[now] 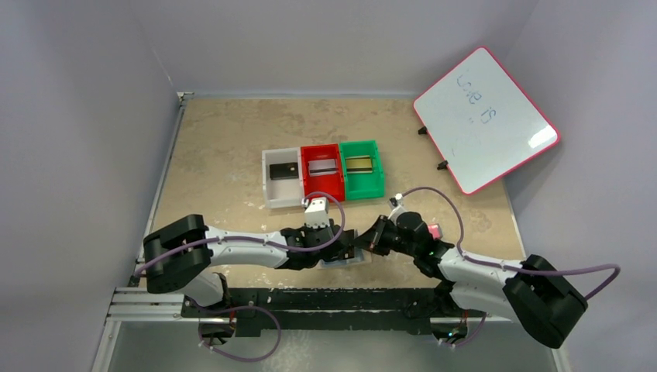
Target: Take the credit cards out of the card holder
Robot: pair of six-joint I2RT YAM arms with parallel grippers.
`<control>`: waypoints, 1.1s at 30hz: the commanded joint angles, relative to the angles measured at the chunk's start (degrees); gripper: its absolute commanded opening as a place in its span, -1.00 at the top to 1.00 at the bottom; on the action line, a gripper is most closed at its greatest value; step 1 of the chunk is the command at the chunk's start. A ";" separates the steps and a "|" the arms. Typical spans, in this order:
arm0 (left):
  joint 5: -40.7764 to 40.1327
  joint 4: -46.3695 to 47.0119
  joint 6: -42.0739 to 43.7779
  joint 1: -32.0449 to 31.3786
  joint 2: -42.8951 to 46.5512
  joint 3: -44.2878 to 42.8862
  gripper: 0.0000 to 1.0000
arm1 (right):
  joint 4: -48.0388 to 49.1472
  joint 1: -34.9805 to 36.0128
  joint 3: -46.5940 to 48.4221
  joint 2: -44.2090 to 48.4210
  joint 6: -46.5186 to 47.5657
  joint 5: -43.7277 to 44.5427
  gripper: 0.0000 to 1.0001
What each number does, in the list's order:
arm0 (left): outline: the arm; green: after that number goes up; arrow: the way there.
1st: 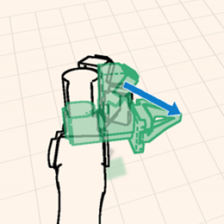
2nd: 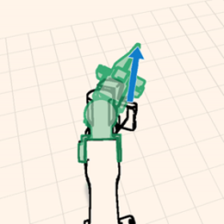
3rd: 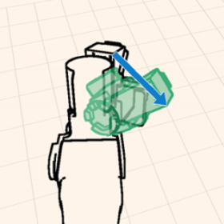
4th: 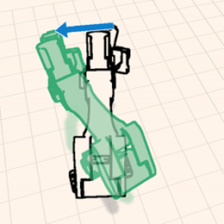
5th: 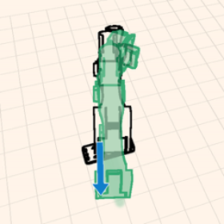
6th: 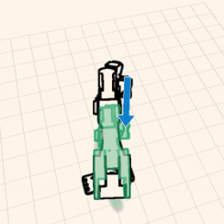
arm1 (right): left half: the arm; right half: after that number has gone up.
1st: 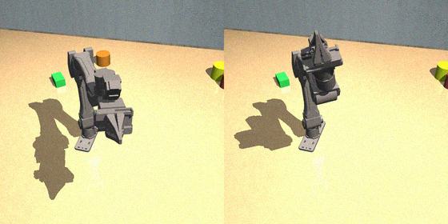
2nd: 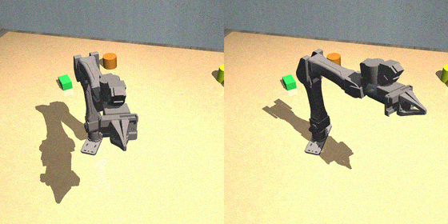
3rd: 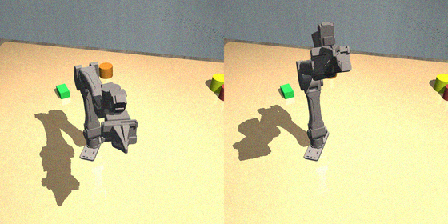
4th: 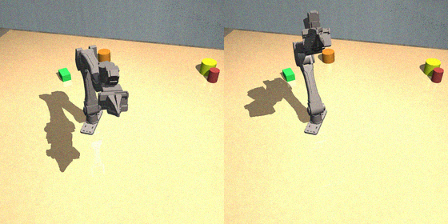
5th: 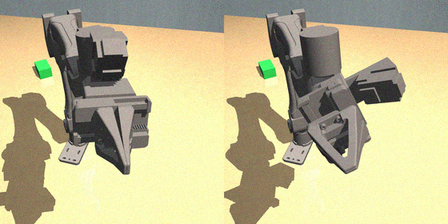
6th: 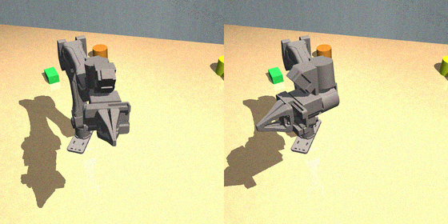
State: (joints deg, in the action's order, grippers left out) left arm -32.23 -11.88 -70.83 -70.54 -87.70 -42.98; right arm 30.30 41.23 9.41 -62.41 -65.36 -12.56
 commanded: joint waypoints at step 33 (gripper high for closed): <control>6.42 0.15 3.59 -0.53 -5.03 -1.13 0.79 | 3.13 -0.19 1.15 -3.61 1.47 -1.64 0.78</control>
State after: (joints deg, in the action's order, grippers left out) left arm -25.91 -7.31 -66.92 -70.65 -91.29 -44.27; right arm 29.34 40.91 9.43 -66.11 -64.42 -11.97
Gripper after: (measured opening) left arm 0.112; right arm 0.089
